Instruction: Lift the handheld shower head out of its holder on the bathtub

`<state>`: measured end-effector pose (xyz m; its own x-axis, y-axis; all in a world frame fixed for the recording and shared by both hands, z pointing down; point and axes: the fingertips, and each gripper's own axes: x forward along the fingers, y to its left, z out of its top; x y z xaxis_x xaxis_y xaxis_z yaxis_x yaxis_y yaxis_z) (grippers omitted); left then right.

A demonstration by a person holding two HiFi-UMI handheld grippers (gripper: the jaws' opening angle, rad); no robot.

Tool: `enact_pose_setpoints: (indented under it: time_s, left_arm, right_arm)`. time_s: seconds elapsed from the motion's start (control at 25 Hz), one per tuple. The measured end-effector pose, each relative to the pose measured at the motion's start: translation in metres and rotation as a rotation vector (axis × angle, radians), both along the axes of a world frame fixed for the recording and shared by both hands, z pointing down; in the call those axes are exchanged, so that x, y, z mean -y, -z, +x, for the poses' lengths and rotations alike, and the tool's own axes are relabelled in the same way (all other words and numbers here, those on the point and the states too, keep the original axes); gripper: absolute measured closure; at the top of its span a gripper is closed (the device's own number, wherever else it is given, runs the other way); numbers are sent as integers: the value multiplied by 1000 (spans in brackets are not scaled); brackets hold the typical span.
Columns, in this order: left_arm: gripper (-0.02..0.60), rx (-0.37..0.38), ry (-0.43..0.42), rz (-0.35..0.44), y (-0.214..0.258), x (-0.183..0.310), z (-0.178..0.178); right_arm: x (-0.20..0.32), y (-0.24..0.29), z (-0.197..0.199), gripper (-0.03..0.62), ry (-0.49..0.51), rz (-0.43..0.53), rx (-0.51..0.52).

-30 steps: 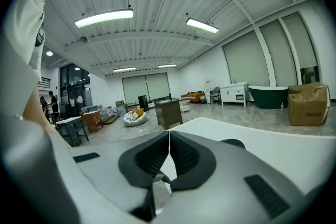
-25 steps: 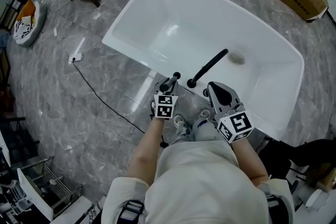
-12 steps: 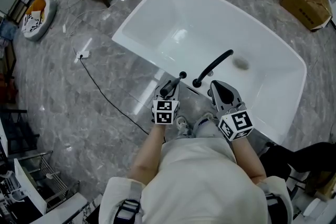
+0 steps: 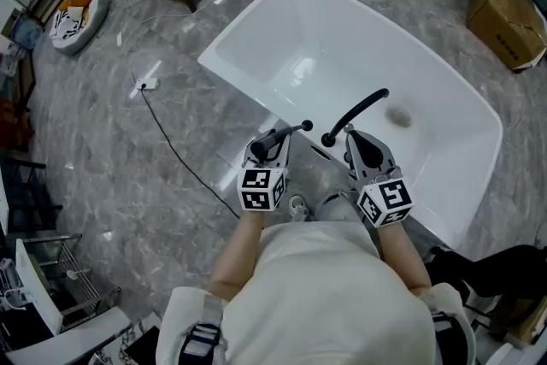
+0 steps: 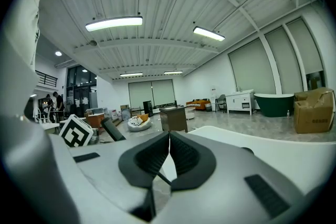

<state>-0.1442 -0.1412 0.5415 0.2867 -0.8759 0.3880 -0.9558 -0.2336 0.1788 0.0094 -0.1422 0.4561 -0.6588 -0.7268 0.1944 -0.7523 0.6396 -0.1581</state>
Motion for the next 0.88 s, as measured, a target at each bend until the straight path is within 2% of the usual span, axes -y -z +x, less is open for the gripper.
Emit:
enact_pose_setpoints:
  time_s: [0.48,0.88]
  left_arm:
    - [442,-65,67,177,88,-10,-20]
    - [442,-129,83,325,143,-27,-40]
  right_arm:
    - [8,20,-16,574,49,57,12]
    - [10,26,-23,574,56,86,28]
